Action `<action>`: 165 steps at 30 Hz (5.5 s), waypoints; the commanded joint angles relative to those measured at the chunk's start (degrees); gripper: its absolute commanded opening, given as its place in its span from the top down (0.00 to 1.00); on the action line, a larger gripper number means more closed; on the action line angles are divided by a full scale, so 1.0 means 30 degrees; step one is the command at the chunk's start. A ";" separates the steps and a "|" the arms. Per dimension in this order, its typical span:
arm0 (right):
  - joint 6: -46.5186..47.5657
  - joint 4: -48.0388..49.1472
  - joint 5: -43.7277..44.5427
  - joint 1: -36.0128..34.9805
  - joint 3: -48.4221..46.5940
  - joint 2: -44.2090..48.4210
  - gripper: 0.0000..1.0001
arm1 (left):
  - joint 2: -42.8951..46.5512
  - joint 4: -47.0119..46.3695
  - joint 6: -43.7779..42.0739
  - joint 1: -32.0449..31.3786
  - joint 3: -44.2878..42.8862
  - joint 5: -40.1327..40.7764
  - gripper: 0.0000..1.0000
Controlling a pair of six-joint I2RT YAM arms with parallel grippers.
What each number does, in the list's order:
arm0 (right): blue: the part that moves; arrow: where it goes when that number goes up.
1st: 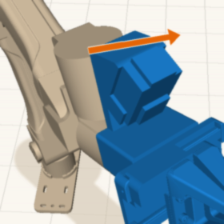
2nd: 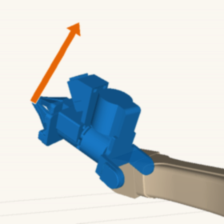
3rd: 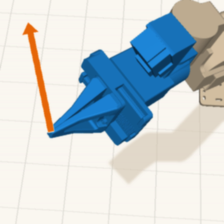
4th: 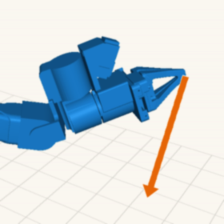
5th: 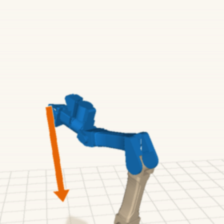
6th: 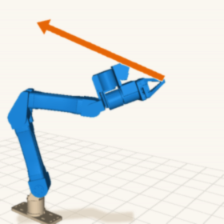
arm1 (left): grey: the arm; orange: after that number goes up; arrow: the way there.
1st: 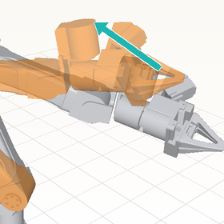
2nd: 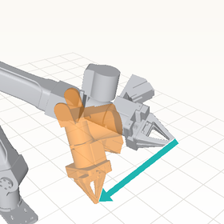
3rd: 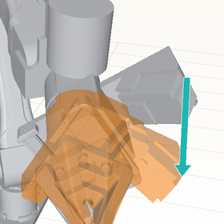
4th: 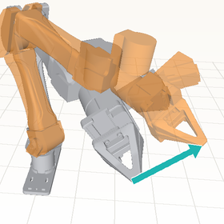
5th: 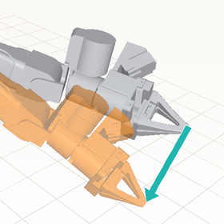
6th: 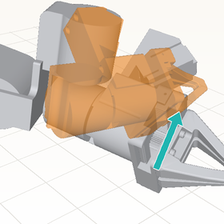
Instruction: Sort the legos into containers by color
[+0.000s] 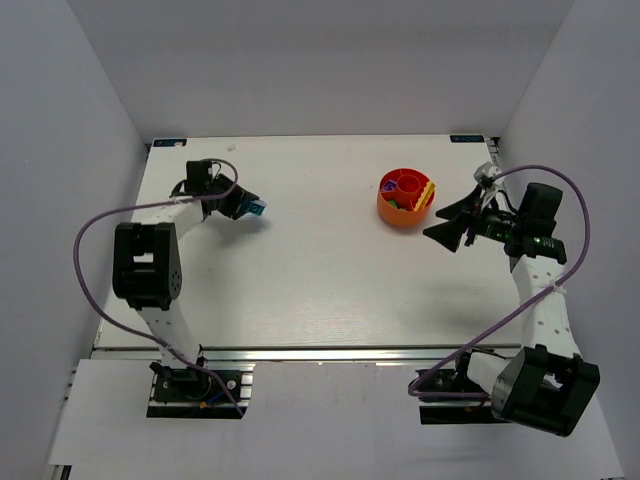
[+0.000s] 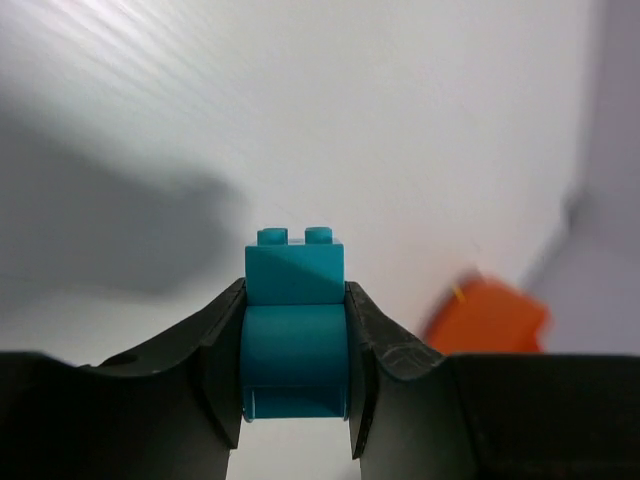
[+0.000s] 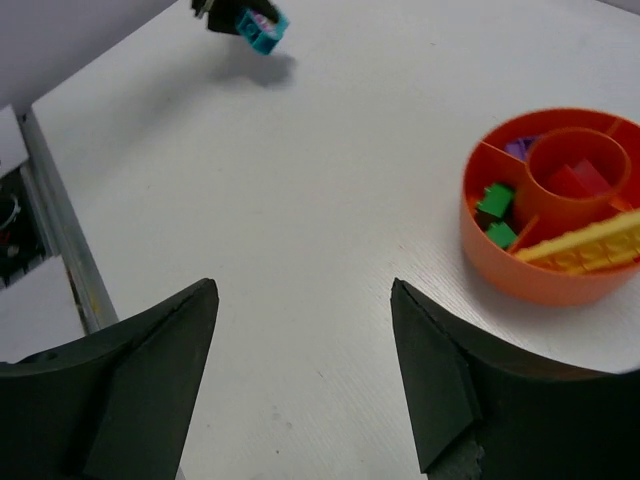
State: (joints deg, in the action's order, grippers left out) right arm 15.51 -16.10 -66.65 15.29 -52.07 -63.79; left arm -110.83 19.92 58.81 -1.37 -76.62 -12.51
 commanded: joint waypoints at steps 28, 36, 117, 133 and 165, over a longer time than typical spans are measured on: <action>-0.5550 0.1206 -0.0433 -1.1274 -0.3880 -0.6068 0.11 | 0.5888 -3.8549 -0.1818 -0.7219 1.2738 -1.8710 1.00; -0.5258 -0.0171 0.1385 -1.2829 -0.5992 -0.7885 0.12 | 0.6501 -3.2877 -0.5938 -0.8332 1.2152 -1.7949 1.00; -0.0452 -0.1958 0.0977 -1.3827 -0.5611 -0.6715 0.63 | 0.5624 -2.3897 -0.9817 -0.8715 0.9338 -1.7743 1.00; -0.0745 -0.1607 0.0890 -1.3593 -0.5493 -0.6598 0.86 | 0.6209 -2.3284 -0.9845 -0.8715 0.9690 -1.7450 0.55; -0.1243 -0.1576 0.1124 -1.0756 -0.5873 -0.5895 1.00 | 0.6354 -2.1323 -1.0958 -0.8334 0.9602 -1.8447 1.00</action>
State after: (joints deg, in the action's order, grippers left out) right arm 13.06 -20.49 -62.87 -21.12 -66.43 -84.20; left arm -94.65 -45.28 27.42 -27.94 -47.88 -67.53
